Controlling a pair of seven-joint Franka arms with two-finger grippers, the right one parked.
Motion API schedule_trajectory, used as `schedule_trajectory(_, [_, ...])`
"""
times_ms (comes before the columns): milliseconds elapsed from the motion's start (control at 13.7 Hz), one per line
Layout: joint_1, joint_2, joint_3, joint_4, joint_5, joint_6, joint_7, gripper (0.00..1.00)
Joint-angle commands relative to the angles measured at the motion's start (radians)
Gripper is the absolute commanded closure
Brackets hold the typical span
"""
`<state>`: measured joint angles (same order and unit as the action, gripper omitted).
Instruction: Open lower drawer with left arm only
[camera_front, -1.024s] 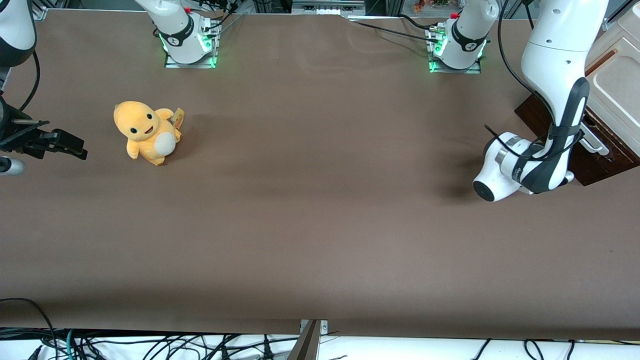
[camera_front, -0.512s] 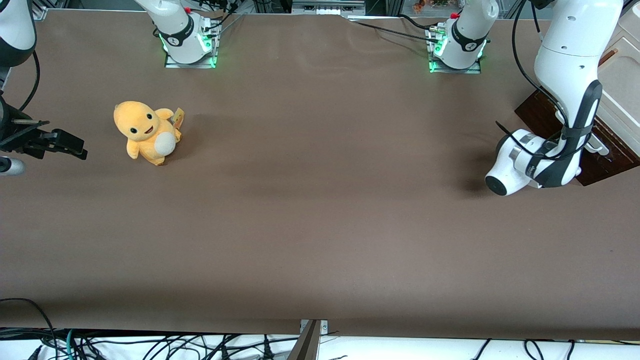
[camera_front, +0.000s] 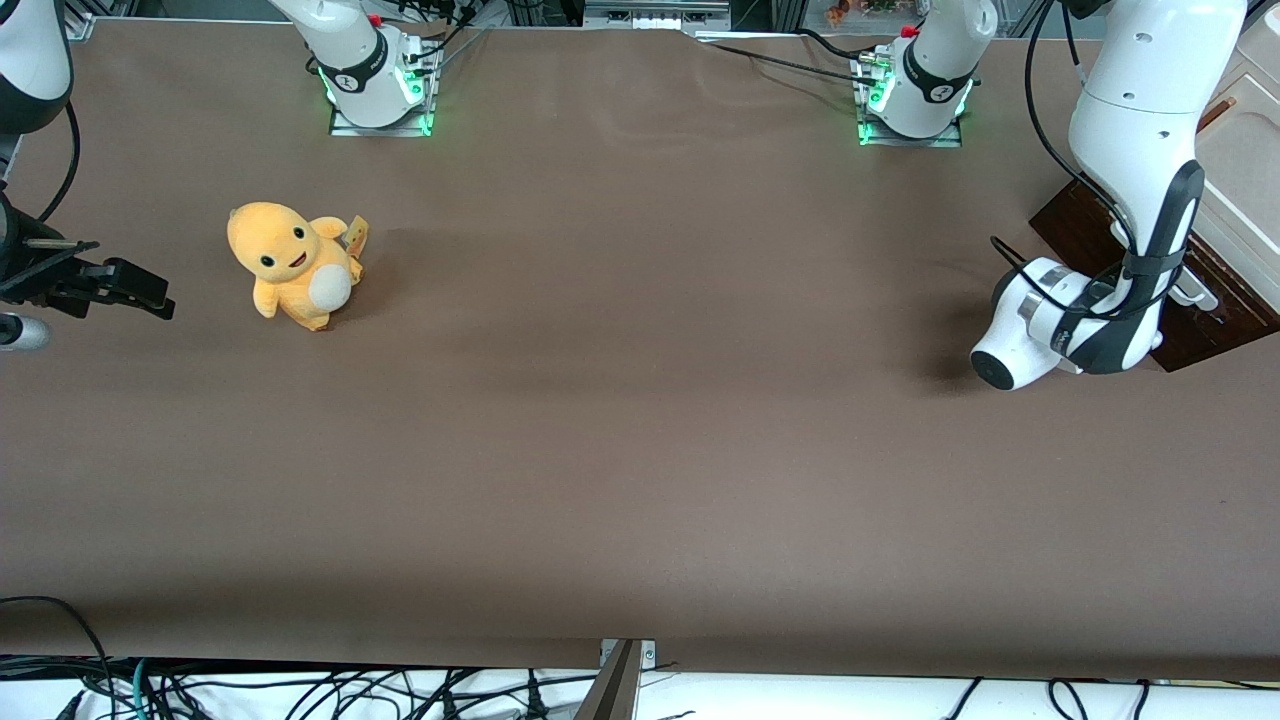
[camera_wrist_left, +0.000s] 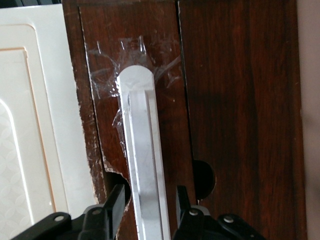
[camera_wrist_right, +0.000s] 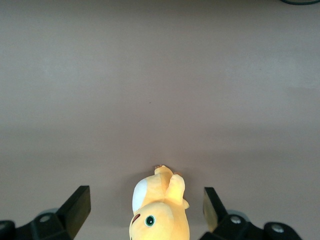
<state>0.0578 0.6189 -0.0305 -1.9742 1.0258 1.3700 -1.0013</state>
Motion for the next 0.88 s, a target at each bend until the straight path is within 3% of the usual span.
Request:
schedule_trajectory(0, [0.002,-0.019,-0.006,-0.032,0.017,-0.011,0.006,0.61])
schedule_trajectory(146, [0.002,-0.018,-0.006,-0.032,0.017,-0.012,0.004,0.66])
schedule_trajectory(439, [0.002,-0.018,-0.006,-0.032,0.017,-0.012,0.004,0.98])
schedule_trajectory(805, [-0.007,-0.016,-0.006,-0.026,0.016,-0.023,0.004,1.00])
